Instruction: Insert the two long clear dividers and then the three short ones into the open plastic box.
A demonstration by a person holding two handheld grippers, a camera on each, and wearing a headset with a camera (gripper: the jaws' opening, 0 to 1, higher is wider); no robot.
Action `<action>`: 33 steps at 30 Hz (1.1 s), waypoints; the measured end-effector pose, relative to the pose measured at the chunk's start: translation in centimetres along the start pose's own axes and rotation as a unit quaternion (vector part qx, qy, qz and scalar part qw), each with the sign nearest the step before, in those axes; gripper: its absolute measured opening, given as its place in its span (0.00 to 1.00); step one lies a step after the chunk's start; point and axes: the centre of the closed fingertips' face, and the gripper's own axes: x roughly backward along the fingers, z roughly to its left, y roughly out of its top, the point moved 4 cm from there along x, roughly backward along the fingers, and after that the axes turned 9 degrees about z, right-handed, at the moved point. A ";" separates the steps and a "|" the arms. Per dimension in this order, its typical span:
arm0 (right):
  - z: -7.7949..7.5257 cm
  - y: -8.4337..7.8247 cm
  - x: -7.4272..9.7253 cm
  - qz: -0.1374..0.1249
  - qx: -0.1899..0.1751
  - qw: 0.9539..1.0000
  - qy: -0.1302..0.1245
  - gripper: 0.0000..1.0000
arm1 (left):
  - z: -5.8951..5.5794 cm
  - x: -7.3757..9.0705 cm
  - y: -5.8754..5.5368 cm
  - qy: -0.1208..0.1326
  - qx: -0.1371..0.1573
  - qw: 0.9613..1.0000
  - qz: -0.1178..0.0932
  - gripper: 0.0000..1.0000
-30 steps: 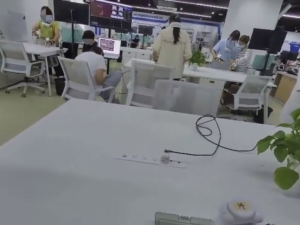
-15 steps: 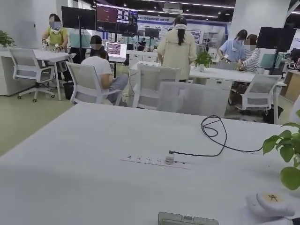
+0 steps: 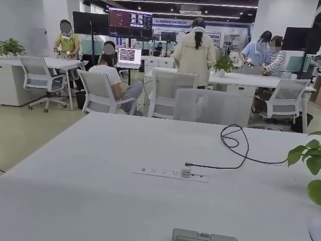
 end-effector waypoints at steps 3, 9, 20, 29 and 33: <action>-0.5 -1.1 0.4 0.020 0.055 0.998 -0.007 0.42 | 0.0 -0.1 0.0 -0.001 0.001 1.000 0.001 0.94; -1.1 -3.1 0.0 0.063 0.133 0.989 -0.007 0.53 | 0.1 -0.2 -0.2 -0.002 -0.001 1.000 0.007 0.94; -3.0 -6.2 -2.9 0.161 0.280 0.946 -0.012 0.58 | 0.5 -0.2 -0.5 -0.002 0.000 1.000 0.011 0.94; -4.8 -7.4 -5.4 0.206 0.361 0.909 -0.031 0.49 | 0.6 -0.3 -0.9 -0.002 0.006 1.000 0.017 0.94; -5.3 -7.6 -5.9 0.217 0.363 0.906 -0.031 0.48 | 0.7 -0.3 -1.0 -0.003 0.007 1.000 0.019 0.94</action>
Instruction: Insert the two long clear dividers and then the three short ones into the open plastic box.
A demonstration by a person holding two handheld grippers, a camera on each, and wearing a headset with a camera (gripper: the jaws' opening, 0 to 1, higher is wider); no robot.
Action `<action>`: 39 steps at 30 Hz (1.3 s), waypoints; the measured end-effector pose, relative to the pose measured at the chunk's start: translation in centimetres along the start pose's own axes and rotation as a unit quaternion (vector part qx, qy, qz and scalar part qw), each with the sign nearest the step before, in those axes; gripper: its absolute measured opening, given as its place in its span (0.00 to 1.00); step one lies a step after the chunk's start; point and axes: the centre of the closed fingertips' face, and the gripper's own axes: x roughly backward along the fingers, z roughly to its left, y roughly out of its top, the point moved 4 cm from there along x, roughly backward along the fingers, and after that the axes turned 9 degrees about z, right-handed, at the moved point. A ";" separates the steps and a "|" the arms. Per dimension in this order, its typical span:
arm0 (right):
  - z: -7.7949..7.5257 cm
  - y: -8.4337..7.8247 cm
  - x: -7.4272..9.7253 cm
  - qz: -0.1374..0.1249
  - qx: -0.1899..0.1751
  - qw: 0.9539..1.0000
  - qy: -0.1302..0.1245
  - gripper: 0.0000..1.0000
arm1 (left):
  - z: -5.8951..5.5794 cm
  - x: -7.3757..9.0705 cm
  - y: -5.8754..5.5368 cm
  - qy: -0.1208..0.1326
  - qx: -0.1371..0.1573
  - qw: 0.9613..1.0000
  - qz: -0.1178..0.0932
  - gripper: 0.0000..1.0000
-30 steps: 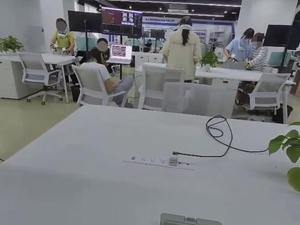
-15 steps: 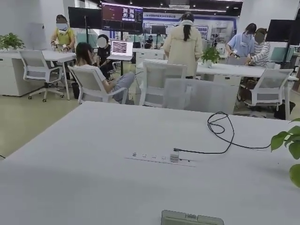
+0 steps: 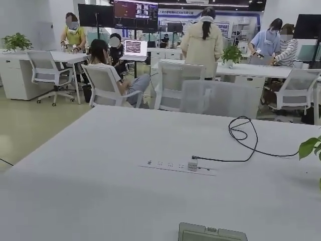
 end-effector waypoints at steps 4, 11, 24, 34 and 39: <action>-0.2 -0.3 -0.6 0.012 0.016 1.000 -0.001 0.48 | 0.0 -0.1 0.0 -0.001 0.002 1.000 0.000 0.94; -0.4 -0.4 -0.9 0.021 0.030 0.999 -0.006 0.45 | 0.3 0.0 0.2 0.001 0.004 1.000 -0.003 0.93; -0.6 -0.3 -0.9 0.029 0.043 0.998 -0.018 0.33 | 0.2 -0.1 0.1 0.000 0.002 1.000 -0.002 0.93; -0.6 -0.2 -0.8 0.035 0.042 0.998 -0.019 0.33 | 0.1 0.1 0.2 0.000 0.002 1.000 -0.006 0.93; -0.6 -0.2 -0.4 0.030 0.032 0.999 -0.026 0.33 | 0.1 0.2 0.1 0.001 0.000 1.000 -0.005 0.93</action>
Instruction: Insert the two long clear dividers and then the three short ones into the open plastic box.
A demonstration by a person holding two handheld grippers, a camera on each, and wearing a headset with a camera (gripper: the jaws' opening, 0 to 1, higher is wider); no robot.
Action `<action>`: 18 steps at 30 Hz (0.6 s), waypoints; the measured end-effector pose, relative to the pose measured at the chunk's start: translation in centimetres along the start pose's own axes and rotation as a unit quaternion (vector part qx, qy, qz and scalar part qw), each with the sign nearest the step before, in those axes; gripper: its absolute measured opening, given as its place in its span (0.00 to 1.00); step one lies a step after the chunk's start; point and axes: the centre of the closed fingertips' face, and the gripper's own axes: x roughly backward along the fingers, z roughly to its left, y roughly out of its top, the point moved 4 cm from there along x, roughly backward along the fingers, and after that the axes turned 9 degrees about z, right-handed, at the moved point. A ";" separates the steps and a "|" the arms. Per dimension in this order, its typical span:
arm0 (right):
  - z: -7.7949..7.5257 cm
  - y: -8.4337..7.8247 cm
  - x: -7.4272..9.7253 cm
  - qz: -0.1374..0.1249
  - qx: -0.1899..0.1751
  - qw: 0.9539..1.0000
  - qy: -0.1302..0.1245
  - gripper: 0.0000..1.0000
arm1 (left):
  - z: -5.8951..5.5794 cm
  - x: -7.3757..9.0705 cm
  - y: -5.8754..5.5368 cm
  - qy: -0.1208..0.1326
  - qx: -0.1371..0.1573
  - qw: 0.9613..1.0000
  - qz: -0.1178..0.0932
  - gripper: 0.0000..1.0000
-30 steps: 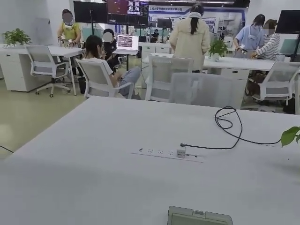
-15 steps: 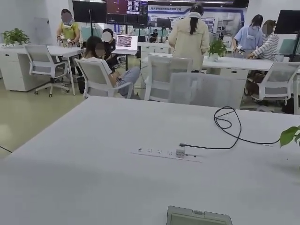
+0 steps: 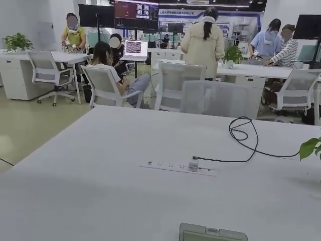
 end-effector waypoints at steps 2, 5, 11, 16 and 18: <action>0.0 0.0 0.3 -0.004 -0.007 1.000 -0.003 0.33 | 0.0 0.0 0.0 0.000 0.000 1.000 -0.001 0.93; 0.0 -0.1 0.8 -0.007 -0.012 1.000 -0.009 0.33 | 0.0 0.1 0.1 0.001 -0.003 1.000 0.000 0.93; -0.2 -0.5 2.2 -0.014 -0.030 0.999 -0.025 0.33 | 0.0 0.1 0.2 -0.002 -0.007 1.000 -0.003 0.93; -0.3 -0.8 3.5 -0.022 -0.047 0.998 -0.041 0.33 | 0.1 0.2 0.4 -0.004 -0.011 1.000 -0.004 0.92; -0.4 -1.0 4.2 -0.026 -0.054 0.997 -0.050 0.33 | 0.1 0.3 0.6 -0.004 -0.013 1.000 -0.004 0.92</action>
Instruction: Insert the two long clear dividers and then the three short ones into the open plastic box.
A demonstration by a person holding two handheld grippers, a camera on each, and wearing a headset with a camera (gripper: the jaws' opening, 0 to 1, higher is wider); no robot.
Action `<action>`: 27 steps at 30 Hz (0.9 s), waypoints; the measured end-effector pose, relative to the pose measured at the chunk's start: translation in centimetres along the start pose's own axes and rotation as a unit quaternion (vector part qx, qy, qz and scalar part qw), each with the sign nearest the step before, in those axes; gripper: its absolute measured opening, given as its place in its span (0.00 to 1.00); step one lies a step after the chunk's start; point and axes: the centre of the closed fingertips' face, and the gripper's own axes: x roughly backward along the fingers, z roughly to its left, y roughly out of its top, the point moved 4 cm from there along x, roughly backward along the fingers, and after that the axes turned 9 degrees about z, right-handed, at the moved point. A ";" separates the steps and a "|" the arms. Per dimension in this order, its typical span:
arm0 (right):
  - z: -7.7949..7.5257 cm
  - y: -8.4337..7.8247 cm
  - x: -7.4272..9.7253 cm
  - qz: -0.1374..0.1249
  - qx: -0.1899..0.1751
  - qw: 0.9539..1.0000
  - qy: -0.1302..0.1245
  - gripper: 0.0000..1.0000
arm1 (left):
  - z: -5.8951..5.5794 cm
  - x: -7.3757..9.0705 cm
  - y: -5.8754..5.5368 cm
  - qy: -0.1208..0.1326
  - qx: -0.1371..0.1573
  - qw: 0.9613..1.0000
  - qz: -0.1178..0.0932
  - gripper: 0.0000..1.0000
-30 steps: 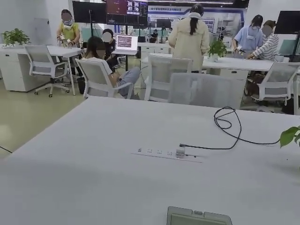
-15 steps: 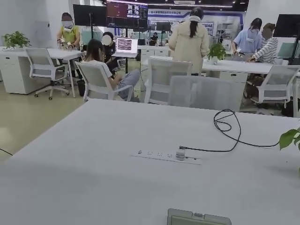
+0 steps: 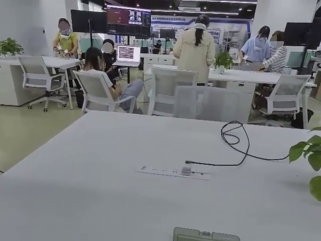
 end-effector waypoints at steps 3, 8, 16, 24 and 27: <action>-0.3 -0.1 1.1 -0.006 -0.010 1.000 -0.012 0.33 | 0.1 0.1 0.3 -0.001 0.000 1.000 -0.003 0.92; -0.6 0.3 3.2 -0.024 -0.025 0.999 -0.038 0.33 | 0.2 0.4 1.2 -0.003 0.007 1.000 -0.015 0.92; -0.5 2.5 6.5 -0.063 -0.034 0.995 -0.069 0.33 | 0.1 1.0 3.5 -0.014 0.031 0.998 -0.045 0.91; 0.6 5.2 8.5 -0.095 -0.018 0.992 -0.087 0.33 | -0.9 1.3 6.4 -0.046 0.065 0.994 -0.078 0.90; 1.0 6.2 9.1 -0.104 -0.009 0.990 -0.094 0.33 | -1.2 1.2 7.2 -0.058 0.080 0.992 -0.084 0.88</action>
